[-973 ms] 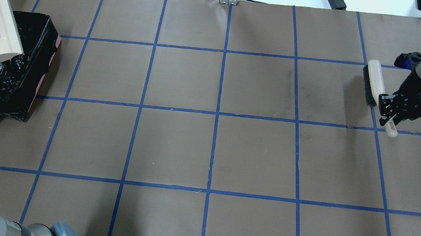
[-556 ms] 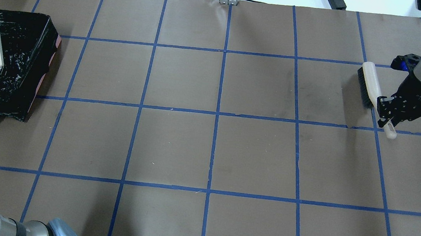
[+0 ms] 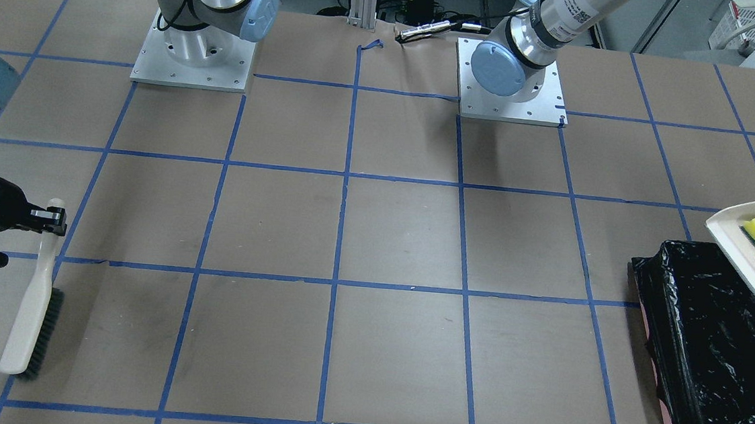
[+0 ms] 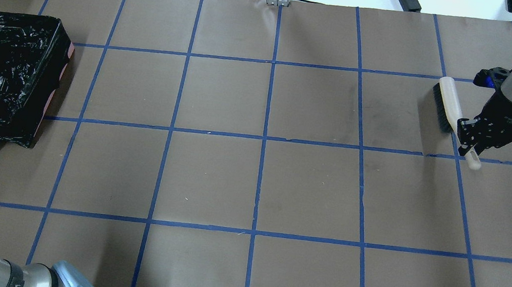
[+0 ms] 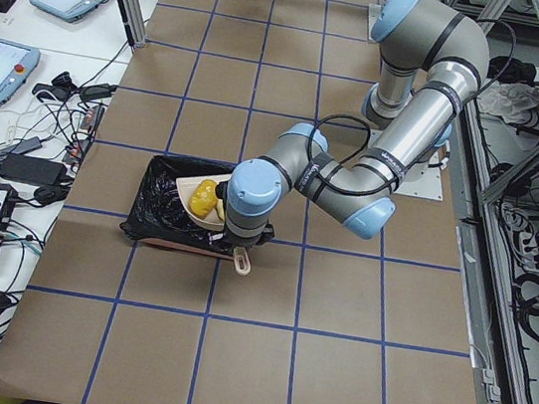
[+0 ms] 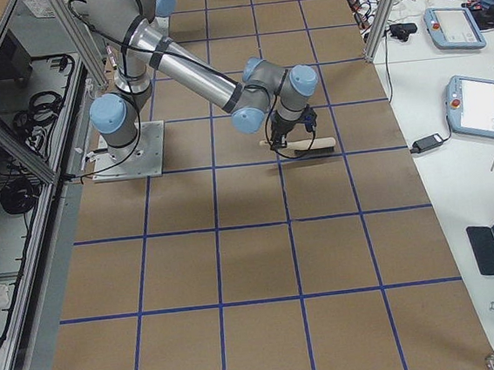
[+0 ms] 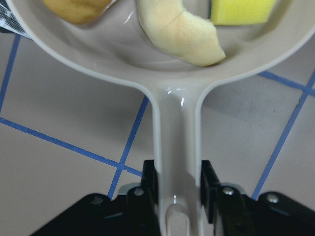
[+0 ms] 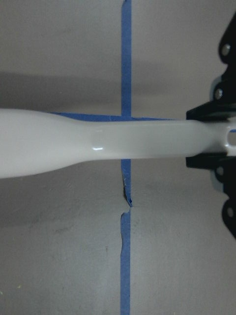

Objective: Sweep and dump trash into bin
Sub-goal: 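Raise the dustpan over the black bin with the left gripper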

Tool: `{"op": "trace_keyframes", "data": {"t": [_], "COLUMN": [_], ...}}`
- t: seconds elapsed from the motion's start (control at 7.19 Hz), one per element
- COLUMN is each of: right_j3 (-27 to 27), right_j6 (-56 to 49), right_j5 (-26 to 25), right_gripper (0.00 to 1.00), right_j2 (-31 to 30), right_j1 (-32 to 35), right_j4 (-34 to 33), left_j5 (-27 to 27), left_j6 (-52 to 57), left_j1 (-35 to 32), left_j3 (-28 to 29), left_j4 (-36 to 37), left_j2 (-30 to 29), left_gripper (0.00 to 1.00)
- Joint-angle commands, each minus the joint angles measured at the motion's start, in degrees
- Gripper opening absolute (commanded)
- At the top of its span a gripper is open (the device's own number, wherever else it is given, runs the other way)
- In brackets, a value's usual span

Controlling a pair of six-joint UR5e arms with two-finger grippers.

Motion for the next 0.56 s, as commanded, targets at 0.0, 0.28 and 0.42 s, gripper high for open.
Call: {"op": "trace_keyframes", "data": {"t": [0.0,0.28,0.42], "right_j3": [0.0,0.0,0.0], "right_j6": [0.2,0.2,0.2], "right_j5": [0.0,-0.1,-0.2], "right_gripper": [0.22,0.99,0.99], "right_j2": [0.1,0.1,0.1], "right_j1": [0.0,0.0,0.0], "right_j4": [-0.1,-0.9,-0.8], "left_j5": [2.0,4.4,6.7], "left_j6": [4.2,4.5,4.5], "left_j1": [0.1,-0.2,-0.8], "left_j3": [1.6,4.6,5.9], "left_j4": [0.6,0.4,0.0], "left_j2": [-1.6,-3.1,-4.0], "left_gripper": [0.0,0.0,0.0]}}
